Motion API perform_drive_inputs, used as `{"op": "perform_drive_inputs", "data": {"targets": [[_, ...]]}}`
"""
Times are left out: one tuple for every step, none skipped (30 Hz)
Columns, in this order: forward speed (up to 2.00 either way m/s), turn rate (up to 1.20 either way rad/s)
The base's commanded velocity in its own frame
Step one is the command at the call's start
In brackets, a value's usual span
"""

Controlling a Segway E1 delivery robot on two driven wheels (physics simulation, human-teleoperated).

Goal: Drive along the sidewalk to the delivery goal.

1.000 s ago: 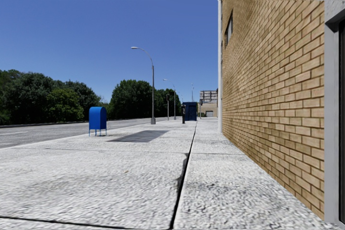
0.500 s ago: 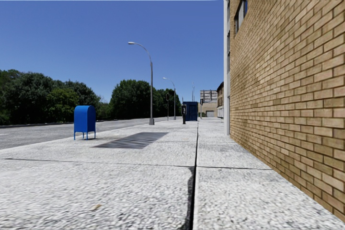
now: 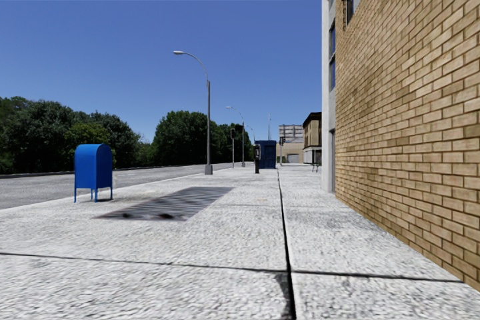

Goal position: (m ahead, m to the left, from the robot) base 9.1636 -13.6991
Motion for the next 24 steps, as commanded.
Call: {"op": "perform_drive_inputs", "data": {"targets": [[2.00,0.00],[2.00,0.00],[2.00,0.00],[2.00,0.00],[2.00,0.00],[2.00,0.00],[2.00,0.00],[2.00,0.00],[2.00,0.00],[2.00,0.00],[2.00,0.00],[2.00,0.00],[2.00,0.00],[2.00,0.00],[2.00,0.00],[2.00,0.00],[2.00,0.00],[2.00,0.00],[2.00,0.00],[2.00,0.00],[2.00,0.00],[2.00,0.00],[2.00,0.00],[2.00,0.00]]}}
